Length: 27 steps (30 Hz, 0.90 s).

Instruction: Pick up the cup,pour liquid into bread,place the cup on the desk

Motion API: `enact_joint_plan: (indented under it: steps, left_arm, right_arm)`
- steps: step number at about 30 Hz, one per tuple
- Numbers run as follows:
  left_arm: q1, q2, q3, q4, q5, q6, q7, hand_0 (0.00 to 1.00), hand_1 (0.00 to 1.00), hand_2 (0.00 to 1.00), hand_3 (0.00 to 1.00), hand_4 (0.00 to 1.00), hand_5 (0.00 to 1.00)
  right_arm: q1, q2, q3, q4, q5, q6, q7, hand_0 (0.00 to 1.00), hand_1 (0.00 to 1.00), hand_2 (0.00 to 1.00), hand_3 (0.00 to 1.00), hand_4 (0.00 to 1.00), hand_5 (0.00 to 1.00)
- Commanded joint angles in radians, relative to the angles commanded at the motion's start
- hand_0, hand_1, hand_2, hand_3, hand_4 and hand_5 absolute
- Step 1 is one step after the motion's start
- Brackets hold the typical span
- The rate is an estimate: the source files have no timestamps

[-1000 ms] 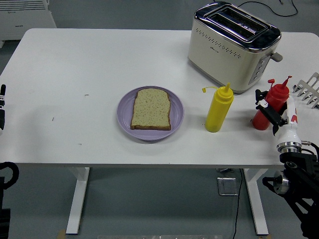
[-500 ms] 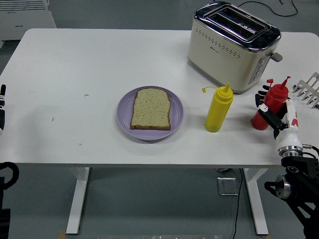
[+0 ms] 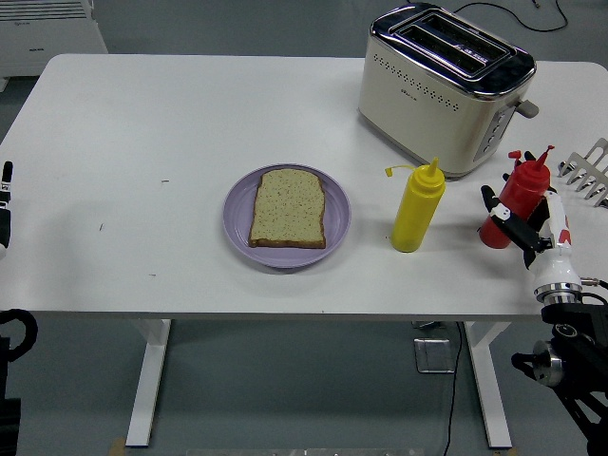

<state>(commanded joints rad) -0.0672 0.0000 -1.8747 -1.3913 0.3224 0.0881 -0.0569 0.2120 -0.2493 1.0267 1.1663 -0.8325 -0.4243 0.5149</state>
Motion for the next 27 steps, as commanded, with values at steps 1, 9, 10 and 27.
enact_joint_plan:
  steps: [1, 9, 10, 27]
  left_arm:
    - [0.0, 0.0, 0.001, 0.0, 0.0, 0.0, 0.0, 0.785, 0.741, 0.732, 0.683, 0.565, 0.998]
    - [0.003, 0.0, 0.004, 0.0, 0.0, 0.0, 0.0, 0.784, 0.741, 0.732, 0.683, 0.564, 0.998]
    - [0.003, 0.0, 0.004, 0.001, 0.0, 0.0, 0.0, 0.784, 0.741, 0.732, 0.683, 0.564, 0.998]
    - [-0.004, 0.0, 0.002, 0.0, -0.001, 0.002, 0.001, 0.784, 0.741, 0.732, 0.683, 0.557, 0.998]
  right_arm:
    - [-0.005, -0.003, 0.008, 0.005, -0.006, 0.002, -0.001, 0.962, 0.897, 0.982, 0.998, 0.835, 0.261]
    - [-0.066, -0.041, 0.07, 0.065, -0.05, 0.025, -0.016, 0.967, 0.899, 0.986, 0.998, 0.847, 0.274]
    - [-0.072, -0.045, 0.073, 0.071, -0.06, 0.028, -0.018, 0.967, 0.899, 0.986, 0.998, 0.847, 0.274]
    - [-0.197, -0.118, 0.179, 0.202, -0.055, 0.073, -0.037, 0.964, 0.897, 0.978, 0.998, 0.883, 0.299]
